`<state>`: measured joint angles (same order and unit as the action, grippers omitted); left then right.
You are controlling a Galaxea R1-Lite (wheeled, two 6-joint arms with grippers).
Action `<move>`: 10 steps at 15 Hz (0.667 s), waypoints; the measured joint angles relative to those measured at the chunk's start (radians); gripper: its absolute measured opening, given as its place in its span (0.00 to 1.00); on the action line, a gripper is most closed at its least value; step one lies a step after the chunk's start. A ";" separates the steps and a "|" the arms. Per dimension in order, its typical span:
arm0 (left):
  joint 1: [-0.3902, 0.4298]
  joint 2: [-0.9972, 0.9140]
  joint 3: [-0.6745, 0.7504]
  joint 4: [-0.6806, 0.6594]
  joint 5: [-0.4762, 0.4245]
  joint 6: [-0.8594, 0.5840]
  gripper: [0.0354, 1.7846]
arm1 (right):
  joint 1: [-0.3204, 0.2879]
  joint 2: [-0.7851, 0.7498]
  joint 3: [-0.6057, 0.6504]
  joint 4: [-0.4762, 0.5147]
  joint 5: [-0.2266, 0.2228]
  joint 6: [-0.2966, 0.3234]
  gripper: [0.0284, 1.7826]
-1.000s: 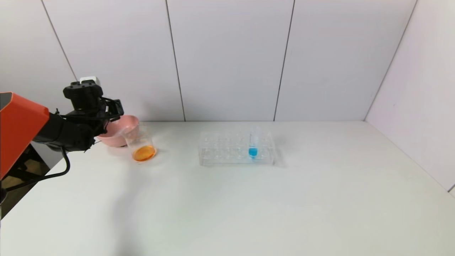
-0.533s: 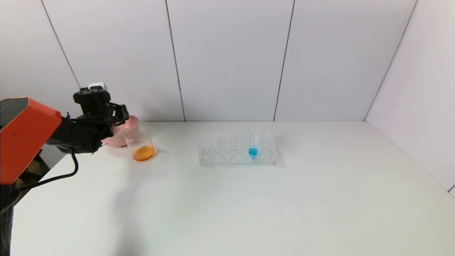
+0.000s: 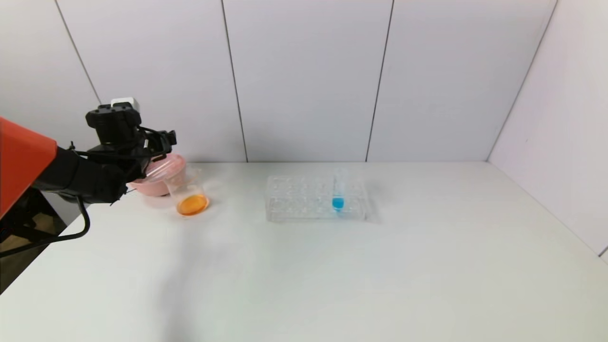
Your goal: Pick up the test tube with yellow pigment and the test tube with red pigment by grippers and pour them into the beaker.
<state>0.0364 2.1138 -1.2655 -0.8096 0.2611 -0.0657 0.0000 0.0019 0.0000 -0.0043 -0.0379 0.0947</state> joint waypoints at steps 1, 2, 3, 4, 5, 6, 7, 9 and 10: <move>-0.010 -0.044 0.034 0.001 -0.002 0.001 0.98 | 0.000 0.000 0.000 0.000 0.000 0.000 0.96; -0.023 -0.097 0.075 0.003 -0.004 0.001 0.99 | 0.000 0.000 0.000 0.000 0.000 0.000 0.96; -0.032 -0.151 0.115 0.003 -0.008 0.002 0.99 | 0.000 0.000 0.000 0.000 0.000 0.000 0.96; -0.039 -0.211 0.160 0.004 -0.015 0.005 0.99 | 0.000 0.000 0.000 0.000 0.000 0.000 0.96; -0.046 -0.280 0.211 0.005 -0.039 0.007 0.99 | 0.000 0.000 0.000 0.000 0.000 0.000 0.96; -0.052 -0.351 0.263 0.010 -0.077 0.010 0.99 | 0.000 0.000 0.000 0.000 0.000 0.000 0.96; -0.060 -0.431 0.322 0.026 -0.128 0.016 0.99 | 0.000 0.000 0.000 0.000 0.000 0.000 0.96; -0.083 -0.592 0.426 0.089 -0.213 0.027 0.99 | 0.000 0.000 0.000 0.000 0.000 0.000 0.96; -0.102 -0.677 0.476 0.130 -0.243 0.031 0.99 | 0.000 0.000 0.000 0.000 0.000 0.000 0.96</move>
<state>-0.0657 1.4368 -0.7898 -0.6796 0.0181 -0.0349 0.0000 0.0019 0.0000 -0.0043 -0.0383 0.0947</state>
